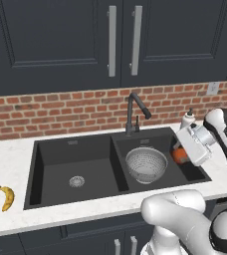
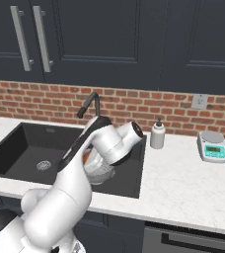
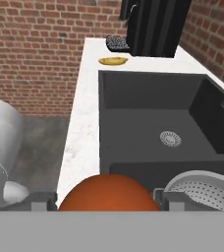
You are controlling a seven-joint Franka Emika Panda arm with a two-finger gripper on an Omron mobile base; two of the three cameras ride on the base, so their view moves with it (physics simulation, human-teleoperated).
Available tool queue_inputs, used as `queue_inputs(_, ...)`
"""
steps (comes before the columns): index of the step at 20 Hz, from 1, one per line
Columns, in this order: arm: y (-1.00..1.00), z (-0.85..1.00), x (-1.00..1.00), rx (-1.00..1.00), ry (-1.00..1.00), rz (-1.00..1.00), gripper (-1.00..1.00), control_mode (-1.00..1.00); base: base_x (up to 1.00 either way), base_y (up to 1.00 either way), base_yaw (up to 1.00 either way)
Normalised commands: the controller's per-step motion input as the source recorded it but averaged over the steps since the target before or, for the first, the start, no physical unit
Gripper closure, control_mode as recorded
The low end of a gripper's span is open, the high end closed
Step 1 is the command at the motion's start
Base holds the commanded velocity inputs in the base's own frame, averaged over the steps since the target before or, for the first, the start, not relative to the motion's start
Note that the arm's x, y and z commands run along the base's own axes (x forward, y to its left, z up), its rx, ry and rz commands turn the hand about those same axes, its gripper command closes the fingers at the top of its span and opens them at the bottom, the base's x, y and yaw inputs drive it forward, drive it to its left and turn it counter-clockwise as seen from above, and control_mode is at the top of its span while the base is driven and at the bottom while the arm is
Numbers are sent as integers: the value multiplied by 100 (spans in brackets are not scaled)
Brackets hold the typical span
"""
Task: Put the colander in the sink, put the banana, orange in the colander, and turn on the sink faucet and pour water over the colander.
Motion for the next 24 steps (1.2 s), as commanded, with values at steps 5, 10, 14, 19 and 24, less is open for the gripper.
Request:
queue_inputs(5,-9,-8,53,0,0,0,100,-100,0,0,0)
queue_inputs(10,0,-27,37,0,0,0,100,-100,0,0,0)
queue_inputs(14,0,-42,13,0,0,0,100,-100,0,0,0)
queue_inputs(19,0,-41,9,0,0,0,100,-100,0,0,0)
queue_inputs(24,7,-18,26,0,0,0,100,-100,0,0,0)
